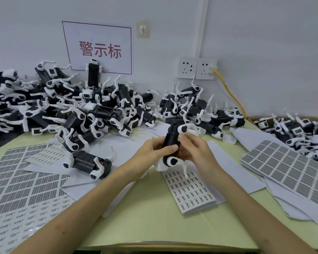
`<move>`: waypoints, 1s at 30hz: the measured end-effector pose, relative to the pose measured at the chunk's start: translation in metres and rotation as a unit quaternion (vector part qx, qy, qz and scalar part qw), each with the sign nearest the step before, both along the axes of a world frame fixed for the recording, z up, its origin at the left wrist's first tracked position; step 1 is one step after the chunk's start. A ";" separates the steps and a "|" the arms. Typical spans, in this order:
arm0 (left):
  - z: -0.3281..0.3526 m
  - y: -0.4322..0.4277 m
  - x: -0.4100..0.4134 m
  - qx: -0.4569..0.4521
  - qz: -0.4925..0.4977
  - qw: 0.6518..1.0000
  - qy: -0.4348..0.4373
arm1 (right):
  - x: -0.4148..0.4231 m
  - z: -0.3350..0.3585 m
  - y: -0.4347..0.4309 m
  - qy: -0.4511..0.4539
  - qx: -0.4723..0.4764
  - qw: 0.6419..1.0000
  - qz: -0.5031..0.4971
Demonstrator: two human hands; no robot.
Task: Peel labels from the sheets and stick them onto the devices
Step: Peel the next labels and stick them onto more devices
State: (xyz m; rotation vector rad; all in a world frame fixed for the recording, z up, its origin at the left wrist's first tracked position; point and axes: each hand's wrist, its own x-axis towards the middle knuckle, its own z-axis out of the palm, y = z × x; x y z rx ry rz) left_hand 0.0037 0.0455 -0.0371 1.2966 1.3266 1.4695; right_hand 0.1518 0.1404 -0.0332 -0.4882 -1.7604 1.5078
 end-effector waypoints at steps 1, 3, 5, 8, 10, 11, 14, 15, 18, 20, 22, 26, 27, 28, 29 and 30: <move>0.000 0.000 0.000 -0.008 -0.009 1.000 -0.006 | 0.001 0.001 -0.001 0.000 0.008 1.000 0.003; 0.000 -0.002 0.000 -0.029 -0.030 0.999 -0.023 | 0.001 0.000 -0.001 0.000 0.020 1.000 0.010; 0.000 -0.003 -0.002 -0.042 -0.051 0.997 -0.042 | 0.001 -0.001 0.001 -0.004 0.020 1.000 0.020; 0.001 -0.003 -0.004 -0.041 -0.070 0.995 -0.056 | 0.002 -0.002 0.003 0.000 0.008 0.999 0.039; 0.001 -0.003 -0.004 -0.034 -0.074 0.996 -0.048 | 0.002 -0.002 0.004 0.002 0.001 0.999 0.040; 0.000 -0.003 -0.004 -0.030 -0.076 0.996 -0.043 | 0.002 -0.003 0.004 0.000 -0.002 0.999 0.041; 0.000 -0.003 -0.003 -0.025 -0.069 0.997 -0.040 | 0.003 -0.004 0.006 0.001 -0.009 0.999 0.040; 0.001 -0.003 -0.002 -0.027 -0.063 0.997 -0.041 | 0.003 -0.004 0.006 -0.002 -0.010 0.999 0.039; 0.001 -0.002 -0.001 -0.032 -0.049 0.997 -0.046 | 0.002 -0.006 0.007 -0.007 -0.009 0.999 0.041; 0.001 -0.001 0.000 -0.035 -0.039 0.998 -0.046 | 0.002 -0.006 0.006 -0.004 -0.007 0.999 0.045; 0.001 -0.001 0.001 -0.032 -0.030 0.998 -0.036 | 0.001 -0.005 0.005 -0.001 0.000 0.999 0.043; 0.001 -0.002 0.003 -0.034 -0.025 0.999 -0.013 | 0.000 -0.007 0.005 0.004 0.017 1.000 0.018; 0.001 -0.002 0.003 -0.037 -0.027 0.999 -0.013 | 0.000 -0.007 0.006 0.002 0.016 1.000 0.018; 0.001 -0.002 0.003 -0.041 -0.029 0.999 -0.019 | 0.001 -0.007 0.006 0.000 0.018 1.000 0.023; 0.001 -0.003 0.002 -0.046 -0.030 0.998 -0.027 | 0.001 -0.007 0.007 -0.002 0.013 0.999 0.029; 0.001 -0.004 0.002 -0.050 -0.032 0.998 -0.034 | 0.002 -0.007 0.007 -0.001 0.008 0.999 0.034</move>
